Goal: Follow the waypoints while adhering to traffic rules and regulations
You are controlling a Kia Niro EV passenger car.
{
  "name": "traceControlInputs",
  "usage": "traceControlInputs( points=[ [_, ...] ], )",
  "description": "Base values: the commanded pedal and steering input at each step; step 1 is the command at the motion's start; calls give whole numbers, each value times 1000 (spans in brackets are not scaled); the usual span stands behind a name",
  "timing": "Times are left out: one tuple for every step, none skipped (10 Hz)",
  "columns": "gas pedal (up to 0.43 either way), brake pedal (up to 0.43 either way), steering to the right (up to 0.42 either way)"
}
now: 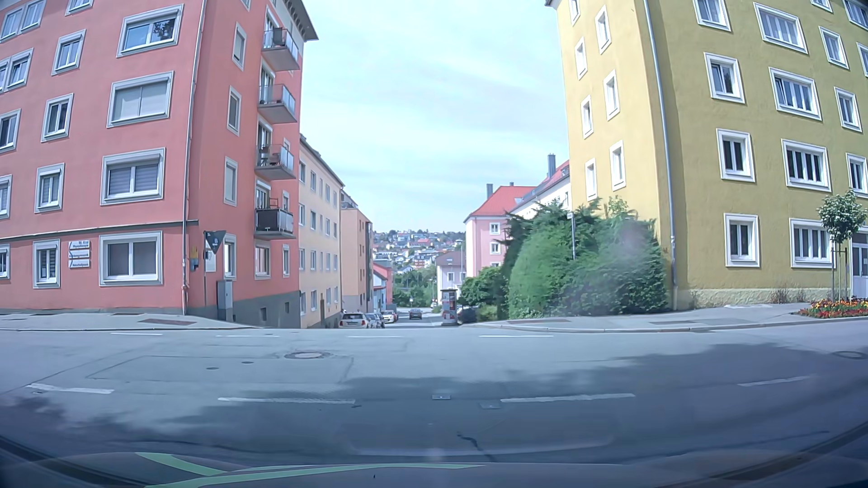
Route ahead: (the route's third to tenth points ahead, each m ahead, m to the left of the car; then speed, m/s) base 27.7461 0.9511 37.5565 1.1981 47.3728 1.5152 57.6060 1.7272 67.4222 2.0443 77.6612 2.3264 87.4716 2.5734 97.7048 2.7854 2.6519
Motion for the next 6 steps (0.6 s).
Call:
traceControlInputs(
  points=[
    [0, 274, -34],
    [0, 268, -28],
    [0, 268, -25],
    [0, 262, -23],
    [0, 256, -23],
    [0, 250, -22]
  ],
)
